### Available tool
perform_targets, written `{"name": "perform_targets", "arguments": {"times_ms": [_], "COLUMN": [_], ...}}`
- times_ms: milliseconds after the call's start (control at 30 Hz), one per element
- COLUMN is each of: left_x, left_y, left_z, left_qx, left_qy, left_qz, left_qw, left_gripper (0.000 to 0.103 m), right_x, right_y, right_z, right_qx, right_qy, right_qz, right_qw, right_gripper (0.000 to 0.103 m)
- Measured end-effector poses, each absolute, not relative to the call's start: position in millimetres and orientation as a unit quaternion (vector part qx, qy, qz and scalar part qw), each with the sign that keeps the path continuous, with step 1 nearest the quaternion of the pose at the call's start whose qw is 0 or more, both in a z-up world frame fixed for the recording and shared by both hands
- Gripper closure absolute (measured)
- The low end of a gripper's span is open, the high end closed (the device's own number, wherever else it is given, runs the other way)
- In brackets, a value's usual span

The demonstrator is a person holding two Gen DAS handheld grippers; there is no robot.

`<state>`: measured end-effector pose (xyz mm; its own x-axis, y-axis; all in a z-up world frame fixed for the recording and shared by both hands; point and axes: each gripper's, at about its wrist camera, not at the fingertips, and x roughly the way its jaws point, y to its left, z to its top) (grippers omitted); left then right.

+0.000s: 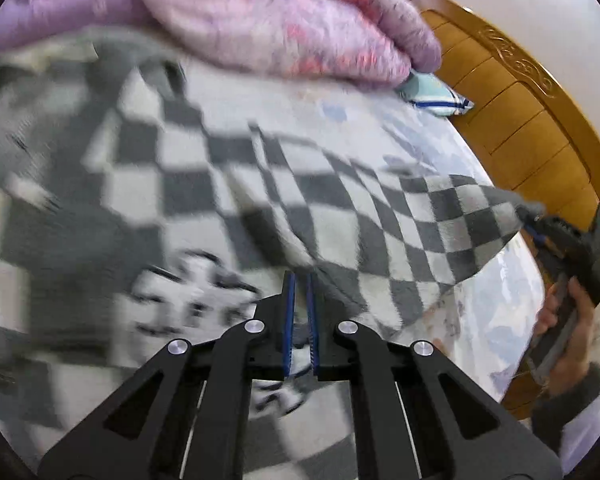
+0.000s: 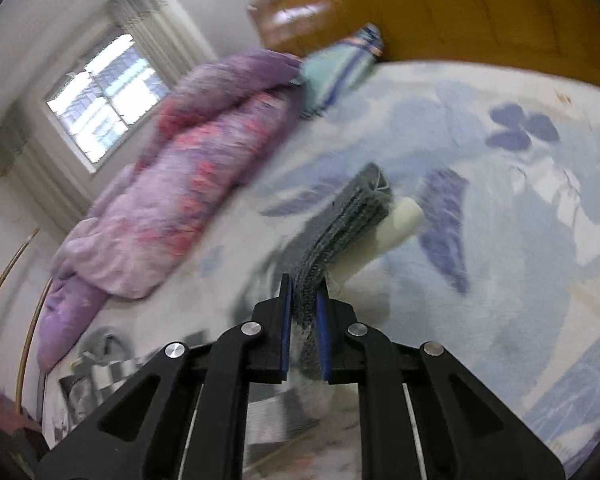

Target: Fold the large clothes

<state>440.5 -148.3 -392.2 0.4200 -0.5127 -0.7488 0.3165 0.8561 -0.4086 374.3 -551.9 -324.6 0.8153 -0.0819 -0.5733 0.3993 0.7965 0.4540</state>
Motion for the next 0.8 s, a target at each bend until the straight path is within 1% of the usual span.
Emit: {"name": "perform_targets", "arguments": {"times_ms": [100,233,367,533,700,800], "left_x": [437.2,434.0,427.5,420.8,415.4,412.8], "left_y": [-99.3,-27.9,48.0,134.9,188.5,208.4], "left_z": [-371.3,-362.1,-363.8,-375.6,-393.5,-406.0], "left_qx": [-0.101,-0.071,-0.061,-0.083,-0.109,-0.124], "left_qy": [0.465,0.459,0.459,0.470,0.484,0.496], "left_qz": [-0.209,-0.133,-0.069,-0.022,-0.011,-0.016], "left_qw": [0.854,0.876,0.884,0.879,0.868,0.859], "left_gripper": [0.095,0.094,0.094,0.094,0.093,0.093], "right_x": [373.8,372.4,374.2,383.2,394.3,402.6], "right_y": [-504.9,-432.8,-354.3,-261.6,-173.0,-137.4], "right_z": [-297.2,-271.8,-265.9,-276.0,-295.9,-321.6], "right_qx": [0.256,0.209,0.171,0.159,0.113,0.094], "right_qy": [0.261,0.255,0.264,0.290,0.330,0.362], "right_qz": [-0.103,-0.062,-0.021,0.022,0.038,0.037], "right_qw": [0.925,0.942,0.949,0.944,0.937,0.927], "right_gripper": [0.093,0.093,0.093,0.093,0.093,0.093]}}
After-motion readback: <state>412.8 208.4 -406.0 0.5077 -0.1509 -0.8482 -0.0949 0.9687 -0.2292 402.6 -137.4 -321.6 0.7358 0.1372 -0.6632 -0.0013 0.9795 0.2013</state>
